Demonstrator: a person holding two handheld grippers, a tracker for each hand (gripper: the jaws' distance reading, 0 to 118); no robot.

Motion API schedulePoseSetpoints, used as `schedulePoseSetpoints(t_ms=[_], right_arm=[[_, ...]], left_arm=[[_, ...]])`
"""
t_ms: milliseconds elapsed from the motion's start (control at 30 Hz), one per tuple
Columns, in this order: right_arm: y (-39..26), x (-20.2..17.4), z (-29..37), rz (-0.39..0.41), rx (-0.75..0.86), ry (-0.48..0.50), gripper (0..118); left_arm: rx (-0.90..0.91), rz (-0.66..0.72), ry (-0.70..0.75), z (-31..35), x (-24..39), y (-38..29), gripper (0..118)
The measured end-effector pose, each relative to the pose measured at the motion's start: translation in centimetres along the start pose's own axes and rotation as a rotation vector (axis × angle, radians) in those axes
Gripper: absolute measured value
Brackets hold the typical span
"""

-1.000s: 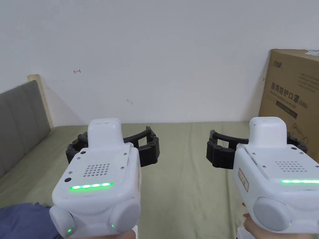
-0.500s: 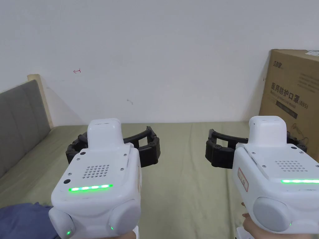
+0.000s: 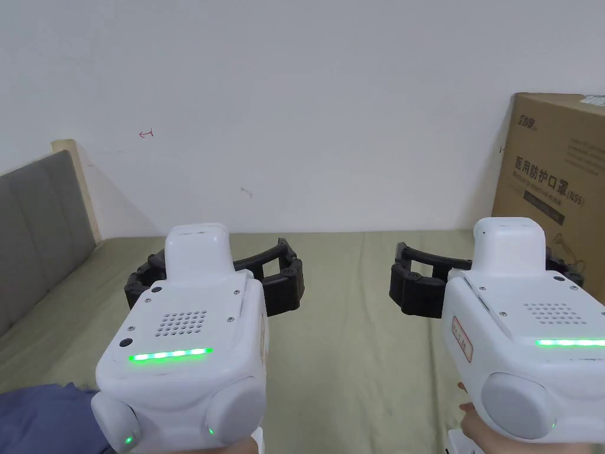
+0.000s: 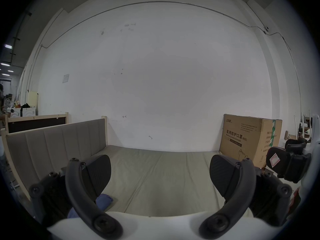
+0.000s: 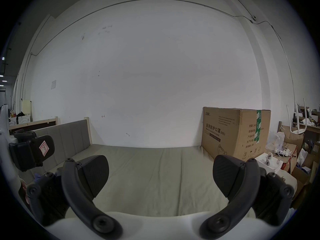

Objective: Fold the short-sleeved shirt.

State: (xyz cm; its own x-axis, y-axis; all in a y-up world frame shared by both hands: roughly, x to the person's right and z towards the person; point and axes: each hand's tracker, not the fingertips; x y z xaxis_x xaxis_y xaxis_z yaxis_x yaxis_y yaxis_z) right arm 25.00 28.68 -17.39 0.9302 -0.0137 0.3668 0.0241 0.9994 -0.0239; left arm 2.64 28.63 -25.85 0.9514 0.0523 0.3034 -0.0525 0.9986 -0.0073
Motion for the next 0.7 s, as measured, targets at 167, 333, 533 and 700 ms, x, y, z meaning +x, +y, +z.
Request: schedulePoseSetpoints(t_ms=[167, 333, 533, 700], right_arm=[[0.02, 0.19, -0.02, -0.01, -0.004, -0.002, 118], [0.03, 0.35, -0.01, -0.012, -0.003, -0.006, 118], [-0.03, 0.39, -0.14, -0.01, -0.008, -0.005, 118], [0.0, 0.38, -0.2, -0.003, -0.006, -0.004, 118]], left_arm=[[-0.005, 0.011, 0.014, -0.1, -0.03, 0.16, 115], [-0.014, 0.02, 0.015, -0.26, -0.15, 0.34, 115], [-0.021, 0.02, 0.014, -0.41, -0.13, 0.36, 115], [-0.02, 0.003, 0.006, -0.49, 0.18, 0.29, 115]])
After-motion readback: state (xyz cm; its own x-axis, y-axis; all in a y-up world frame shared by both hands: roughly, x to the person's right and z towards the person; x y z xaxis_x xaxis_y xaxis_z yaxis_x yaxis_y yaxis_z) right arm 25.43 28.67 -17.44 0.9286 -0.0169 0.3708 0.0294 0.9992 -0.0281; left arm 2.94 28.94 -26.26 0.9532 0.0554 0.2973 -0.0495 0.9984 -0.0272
